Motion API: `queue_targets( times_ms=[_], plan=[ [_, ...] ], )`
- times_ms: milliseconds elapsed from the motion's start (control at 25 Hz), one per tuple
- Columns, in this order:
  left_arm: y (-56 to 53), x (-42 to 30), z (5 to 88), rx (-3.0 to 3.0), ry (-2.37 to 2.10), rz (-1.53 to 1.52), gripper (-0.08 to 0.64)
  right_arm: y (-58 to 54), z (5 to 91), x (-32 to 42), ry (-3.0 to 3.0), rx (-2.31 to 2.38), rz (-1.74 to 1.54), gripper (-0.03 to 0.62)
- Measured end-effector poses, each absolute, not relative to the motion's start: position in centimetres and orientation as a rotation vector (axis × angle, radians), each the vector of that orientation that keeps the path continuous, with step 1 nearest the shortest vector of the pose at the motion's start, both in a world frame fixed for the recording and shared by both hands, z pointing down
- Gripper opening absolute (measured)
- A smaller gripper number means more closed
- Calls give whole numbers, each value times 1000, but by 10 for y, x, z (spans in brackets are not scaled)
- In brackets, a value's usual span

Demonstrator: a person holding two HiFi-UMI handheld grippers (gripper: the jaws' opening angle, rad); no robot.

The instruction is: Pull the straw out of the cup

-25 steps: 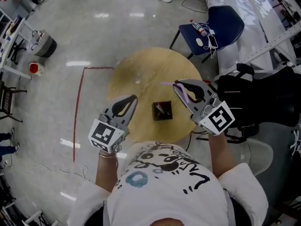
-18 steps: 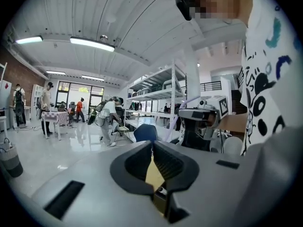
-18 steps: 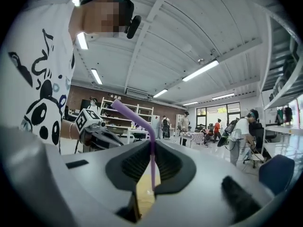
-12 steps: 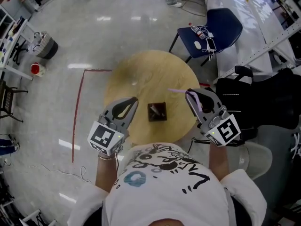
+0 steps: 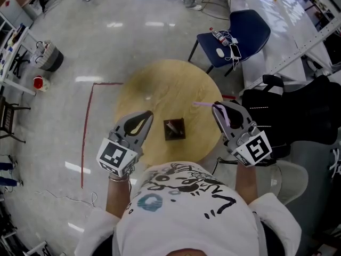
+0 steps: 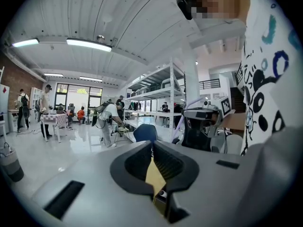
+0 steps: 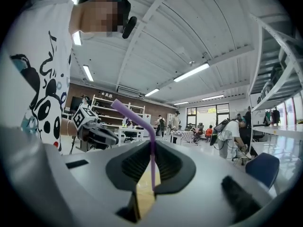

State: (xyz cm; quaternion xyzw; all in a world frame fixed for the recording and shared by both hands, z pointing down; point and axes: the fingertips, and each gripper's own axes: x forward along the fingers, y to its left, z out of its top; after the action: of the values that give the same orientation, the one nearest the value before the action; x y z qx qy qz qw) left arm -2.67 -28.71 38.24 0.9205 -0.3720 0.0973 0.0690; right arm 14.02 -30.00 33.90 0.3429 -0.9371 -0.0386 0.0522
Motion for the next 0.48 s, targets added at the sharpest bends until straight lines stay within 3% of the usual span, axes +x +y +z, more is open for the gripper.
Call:
queue_targets(
  times_ms=[480],
  plan=[
    [-290, -25, 381, 2752, -1127, 254, 25, -306, 346, 133, -2860, 1007, -95, 43]
  ],
)
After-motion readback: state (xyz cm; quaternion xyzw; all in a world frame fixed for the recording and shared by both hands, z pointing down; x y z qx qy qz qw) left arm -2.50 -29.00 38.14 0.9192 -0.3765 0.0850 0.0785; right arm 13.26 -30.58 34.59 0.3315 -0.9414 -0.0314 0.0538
